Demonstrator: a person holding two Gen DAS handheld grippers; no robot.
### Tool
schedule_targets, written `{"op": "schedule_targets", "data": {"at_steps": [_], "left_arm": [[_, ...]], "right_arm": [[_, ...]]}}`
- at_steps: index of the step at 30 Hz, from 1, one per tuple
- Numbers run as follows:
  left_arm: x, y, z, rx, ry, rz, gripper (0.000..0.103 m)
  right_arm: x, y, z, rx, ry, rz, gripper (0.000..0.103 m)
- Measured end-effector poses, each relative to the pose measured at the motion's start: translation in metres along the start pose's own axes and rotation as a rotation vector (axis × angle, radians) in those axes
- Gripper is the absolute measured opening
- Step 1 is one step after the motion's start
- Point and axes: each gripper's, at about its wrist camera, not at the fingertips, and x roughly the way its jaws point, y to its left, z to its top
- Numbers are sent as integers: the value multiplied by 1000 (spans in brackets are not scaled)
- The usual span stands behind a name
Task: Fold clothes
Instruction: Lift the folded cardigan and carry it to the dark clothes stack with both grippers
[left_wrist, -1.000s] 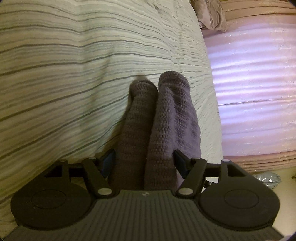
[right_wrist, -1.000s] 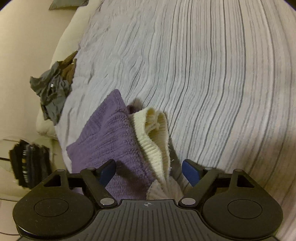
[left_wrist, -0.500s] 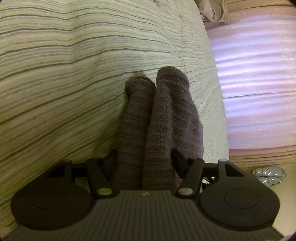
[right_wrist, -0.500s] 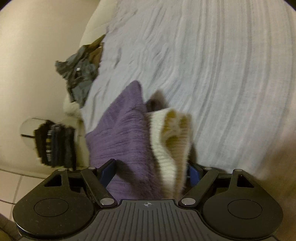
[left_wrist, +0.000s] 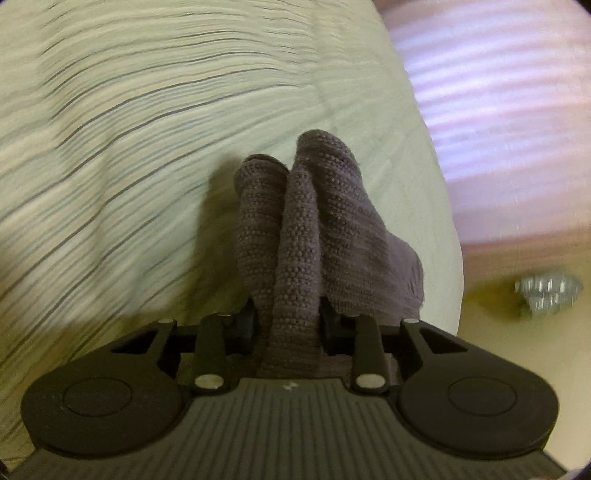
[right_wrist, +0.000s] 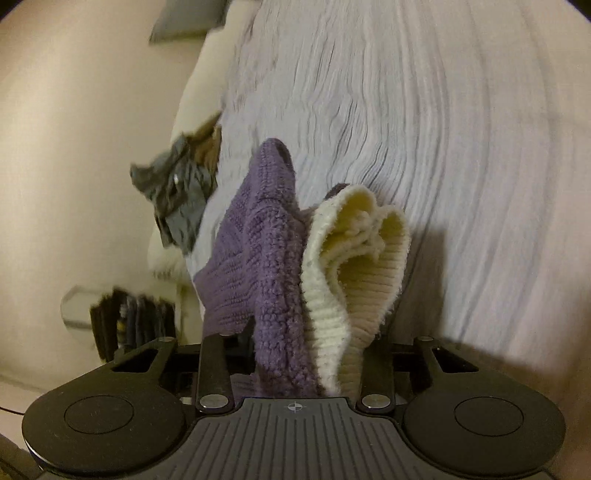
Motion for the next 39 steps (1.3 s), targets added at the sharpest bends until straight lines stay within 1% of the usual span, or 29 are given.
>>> {"op": "schedule_targets", "data": {"at_steps": [3,6,10,12,14,16,17,20,22,23,26,28,29,32,35,37,39], "left_arm": [[6,-34,9,88,79,-9,26],[18,-74,6,173,202,-32,26],[49,-135,-13,286,379,-81,26],[72,-174,-30,360,473,-112,26],[100,-217,-53,432,567,-147,26],[124,-258,-87,504,653,-182,26],[142,-284,-100,545,696,-203,26],[181,-349,-157,635,802,-263,26],[212,-391,-195,677,859,-284,26],[225,-410,-215,695,879,-293,26],[262,-458,-274,717,923,-311,26],[292,-493,-312,725,941,-331,26],[297,-503,-329,725,948,-342,26],[336,-547,-384,746,957,-381,26],[371,-599,-421,772,958,-409,26],[393,-632,-446,793,955,-418,26],[415,-665,-468,817,950,-423,26]], "right_arm": [[-33,9,-32,80,-91,-11,37],[-76,20,-73,176,-210,-36,37],[-143,39,-144,285,-418,-69,37],[-179,46,-188,354,-540,-73,37],[-212,51,-232,423,-659,-77,37],[-244,56,-276,481,-784,-80,37],[-261,59,-298,510,-849,-81,37],[-308,62,-352,566,-1016,-86,37],[-342,62,-383,595,-1114,-97,37],[-360,61,-397,607,-1155,-107,37],[-417,50,-425,633,-1237,-130,37],[-457,42,-437,639,-1269,-147,37],[-483,35,-443,633,-1283,-156,37],[-559,13,-459,614,-1323,-180,37],[-619,-1,-457,601,-1358,-192,37],[-646,-14,-449,587,-1376,-196,37],[-678,-33,-443,584,-1395,-181,37]]}}
